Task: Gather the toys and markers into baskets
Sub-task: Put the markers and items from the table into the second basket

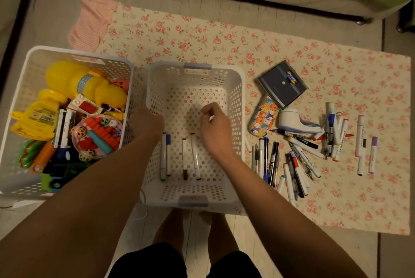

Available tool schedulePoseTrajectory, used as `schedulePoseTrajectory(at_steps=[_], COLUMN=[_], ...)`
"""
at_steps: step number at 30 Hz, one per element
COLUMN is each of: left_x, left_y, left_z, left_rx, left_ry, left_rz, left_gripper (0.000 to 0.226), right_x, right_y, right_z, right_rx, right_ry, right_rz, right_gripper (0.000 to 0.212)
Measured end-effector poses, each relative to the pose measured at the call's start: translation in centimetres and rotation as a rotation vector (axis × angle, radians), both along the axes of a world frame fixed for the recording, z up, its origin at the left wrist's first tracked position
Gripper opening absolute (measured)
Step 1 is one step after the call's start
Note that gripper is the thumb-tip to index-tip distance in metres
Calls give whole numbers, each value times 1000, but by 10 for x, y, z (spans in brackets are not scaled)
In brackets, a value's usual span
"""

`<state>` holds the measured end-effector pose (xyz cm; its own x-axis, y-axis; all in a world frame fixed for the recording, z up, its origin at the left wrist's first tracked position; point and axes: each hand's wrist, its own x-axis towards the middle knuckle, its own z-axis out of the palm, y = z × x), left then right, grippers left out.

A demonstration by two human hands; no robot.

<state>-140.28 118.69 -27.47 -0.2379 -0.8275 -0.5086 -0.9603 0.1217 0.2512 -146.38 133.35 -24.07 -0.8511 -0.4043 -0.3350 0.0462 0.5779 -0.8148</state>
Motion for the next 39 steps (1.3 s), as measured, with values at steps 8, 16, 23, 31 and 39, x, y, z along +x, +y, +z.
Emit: schedulePoseTrajectory(at_steps=[8, 16, 23, 31, 39], left_x=[-15, -16, -12, -12, -14], left_y=[19, 26, 24, 23, 24], left_z=[-1, -1, -8, -13, -8], left_rx=[14, -12, -24, -67, -71], left_ry=[92, 78, 85, 119, 77], left_rz=[51, 54, 31, 36, 14], left_gripper=[33, 27, 20, 21, 28], right_x=[-87, -62, -50, -60, -42], right_y=[99, 127, 116, 107, 156], right_z=[-27, -73, -67, -54, -72], right_rx=[451, 680, 662, 656, 712], right_ry=[68, -46, -123, -205, -47], right_rz=[-32, 383, 364, 337, 423], right_gripper=[23, 26, 30, 23, 28])
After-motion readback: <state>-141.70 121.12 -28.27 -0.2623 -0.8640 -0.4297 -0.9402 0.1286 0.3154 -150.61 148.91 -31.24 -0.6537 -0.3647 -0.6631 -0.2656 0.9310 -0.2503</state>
